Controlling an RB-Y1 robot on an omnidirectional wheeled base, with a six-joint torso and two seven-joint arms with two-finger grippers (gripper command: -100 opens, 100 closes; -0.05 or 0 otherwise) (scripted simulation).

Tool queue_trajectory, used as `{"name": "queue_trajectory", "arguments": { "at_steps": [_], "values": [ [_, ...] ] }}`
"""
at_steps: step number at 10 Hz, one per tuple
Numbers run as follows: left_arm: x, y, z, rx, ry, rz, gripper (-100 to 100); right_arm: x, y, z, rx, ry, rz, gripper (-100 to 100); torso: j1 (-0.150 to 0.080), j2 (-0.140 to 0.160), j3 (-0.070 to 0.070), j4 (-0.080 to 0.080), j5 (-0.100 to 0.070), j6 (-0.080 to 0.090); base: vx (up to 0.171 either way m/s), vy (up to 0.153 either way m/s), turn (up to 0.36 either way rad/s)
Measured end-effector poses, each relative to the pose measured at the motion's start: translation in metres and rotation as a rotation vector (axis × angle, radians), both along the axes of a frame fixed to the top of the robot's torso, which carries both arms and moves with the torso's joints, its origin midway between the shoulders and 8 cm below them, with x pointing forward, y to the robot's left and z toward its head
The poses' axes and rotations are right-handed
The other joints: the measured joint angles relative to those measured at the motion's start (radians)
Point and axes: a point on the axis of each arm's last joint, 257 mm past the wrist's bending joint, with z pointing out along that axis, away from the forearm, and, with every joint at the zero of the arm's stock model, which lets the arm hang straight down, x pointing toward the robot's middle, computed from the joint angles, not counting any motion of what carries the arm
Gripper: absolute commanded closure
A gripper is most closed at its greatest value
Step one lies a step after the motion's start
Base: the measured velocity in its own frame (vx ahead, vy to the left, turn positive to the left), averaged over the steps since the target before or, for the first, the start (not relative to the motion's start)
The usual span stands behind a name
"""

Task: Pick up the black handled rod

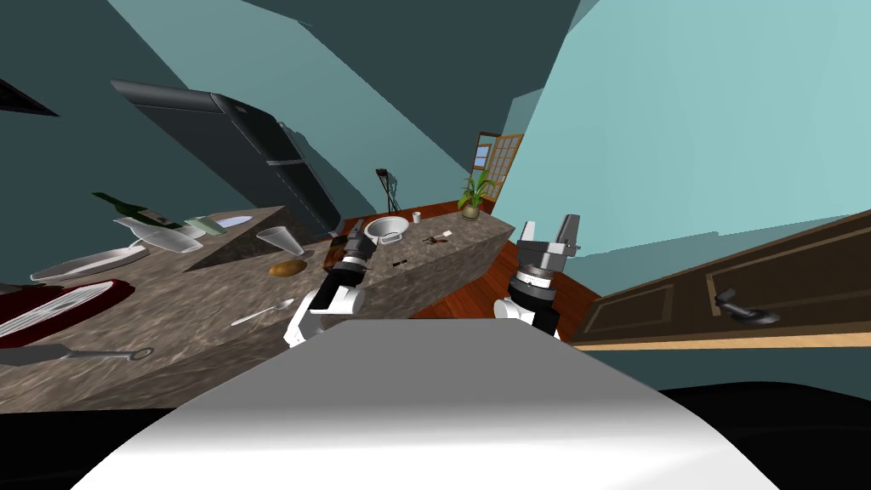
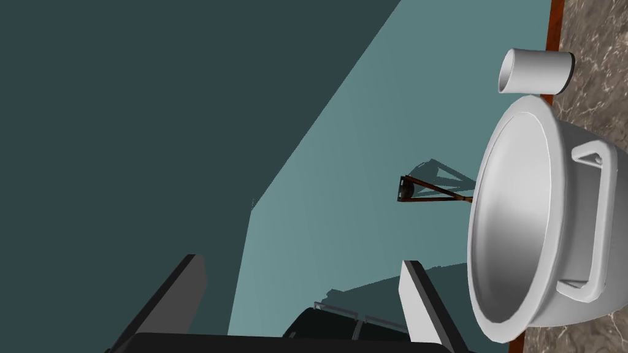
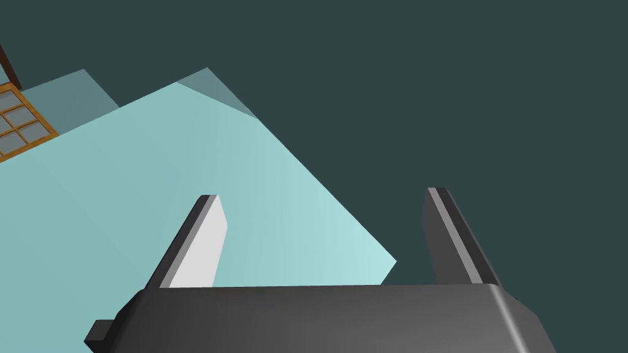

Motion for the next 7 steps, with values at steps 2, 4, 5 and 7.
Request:
{"name": "queue_trajectory", "arguments": {
  "at_steps": [2,4,5,7],
  "values": [
    [0.010,0.004,-0.012,-0.024,0.056,-0.005,-100,0.000,0.000,0.000,0.000,0.000,0.000,0,0.000,0.000,0.000,0.000,0.000,0.000,-0.028,0.007,-0.063],
    [0.012,0.006,-0.023,-0.039,0.100,-0.003,-100,0.000,0.000,0.000,0.000,0.000,0.000,0,0.000,-0.001,0.000,0.000,0.000,0.000,-0.014,0.003,-0.043],
    [0.016,0.007,-0.026,-0.050,0.119,-0.008,-100,0.000,0.000,0.000,0.000,0.000,0.000,0,0.000,0.000,0.000,0.000,0.000,0.000,-0.022,0.006,-0.045],
    [0.020,0.008,-0.034,-0.065,0.161,-0.005,-100,0.000,0.000,0.000,0.000,0.000,0.000,0,0.000,-0.001,0.000,0.000,0.000,-0.001,-0.012,0.004,-0.040]
  ]
}}
